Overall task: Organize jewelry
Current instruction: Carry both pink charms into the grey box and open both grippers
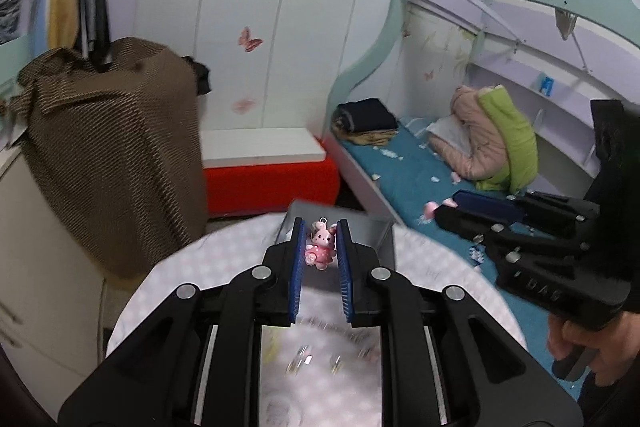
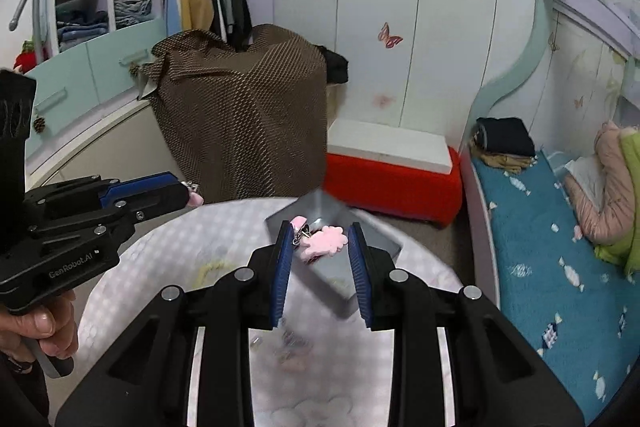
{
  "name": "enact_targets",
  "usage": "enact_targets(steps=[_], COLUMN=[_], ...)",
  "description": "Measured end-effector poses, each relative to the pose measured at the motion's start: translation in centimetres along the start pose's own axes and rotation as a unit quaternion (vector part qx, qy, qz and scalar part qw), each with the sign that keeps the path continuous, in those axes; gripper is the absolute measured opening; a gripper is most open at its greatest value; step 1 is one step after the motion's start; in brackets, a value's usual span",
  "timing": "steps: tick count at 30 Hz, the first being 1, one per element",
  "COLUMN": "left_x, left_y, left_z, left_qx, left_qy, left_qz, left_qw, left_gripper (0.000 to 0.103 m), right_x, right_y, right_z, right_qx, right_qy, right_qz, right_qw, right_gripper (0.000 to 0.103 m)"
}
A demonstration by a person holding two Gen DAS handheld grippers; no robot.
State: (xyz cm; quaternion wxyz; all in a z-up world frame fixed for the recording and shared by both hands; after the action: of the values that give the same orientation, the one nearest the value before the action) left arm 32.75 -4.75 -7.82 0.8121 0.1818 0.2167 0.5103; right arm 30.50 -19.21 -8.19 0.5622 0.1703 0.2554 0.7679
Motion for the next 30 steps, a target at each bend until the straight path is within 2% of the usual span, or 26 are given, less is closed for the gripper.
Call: enact_targets(steps=[5, 10, 18, 25, 27, 28, 29, 30], left_x=[-0.3, 0.0, 0.9, 1.7, 2.0, 2.1, 2.1, 2.2], left_y=[-4.2, -8.5, -13.7, -15.9, -16.1, -16.0, -15.8, -15.4], left_z=[2.6, 3.9, 4.0, 3.2, 3.1, 3.1, 3.1, 3.1], left_qx=[0.021, 0.054, 0.101, 0.128, 0.131, 0.129, 0.124, 0.117], left_qy=[-0.004, 0.007, 0.016, 0.018, 0.019, 0.018, 0.017, 0.016], left_qz=[-0.015, -0.034, -0.042, -0.029, -0.024, -0.015, -0.01, -0.004], left_qw=[0.9997, 0.9979, 0.9938, 0.9912, 0.9909, 0.9914, 0.9921, 0.993], left_gripper=[0.016, 0.016, 0.016, 0.018, 0.033, 0.051, 0.064, 0.068], right_x=[-1.5, -3.1, -3.8, -3.8, -3.7, -3.8, -3.8, -3.8], right_y=[-2.1, -4.5, -7.4, -9.3, -9.6, -9.7, -9.8, -9.9], right_z=[1.3, 1.4, 0.7, 0.1, -0.1, -0.2, -0.2, -0.3], right_qx=[0.014, 0.039, 0.072, 0.096, 0.099, 0.101, 0.104, 0.106], right_qy=[-0.013, -0.035, -0.051, -0.054, -0.058, -0.06, -0.06, -0.059], right_qz=[0.003, 0.003, 0.008, 0.013, 0.016, 0.017, 0.016, 0.015], right_qw=[1.0, 0.999, 0.996, 0.994, 0.993, 0.993, 0.993, 0.992], right_gripper=[0.026, 0.026, 0.026, 0.026, 0.027, 0.027, 0.027, 0.027])
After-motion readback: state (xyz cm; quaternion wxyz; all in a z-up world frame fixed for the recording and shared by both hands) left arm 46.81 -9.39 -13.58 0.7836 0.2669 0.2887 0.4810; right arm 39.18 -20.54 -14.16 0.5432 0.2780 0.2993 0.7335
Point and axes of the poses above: each gripper's, at about its wrist camera, not at the fingertips, and y roughly against the way its jaws point, x to its left, z to its top, the point moved 1 cm from there along -y, roughly the way its jaws point, and after that the axes turned 2 degrees about -z, right-handed, at the moved point
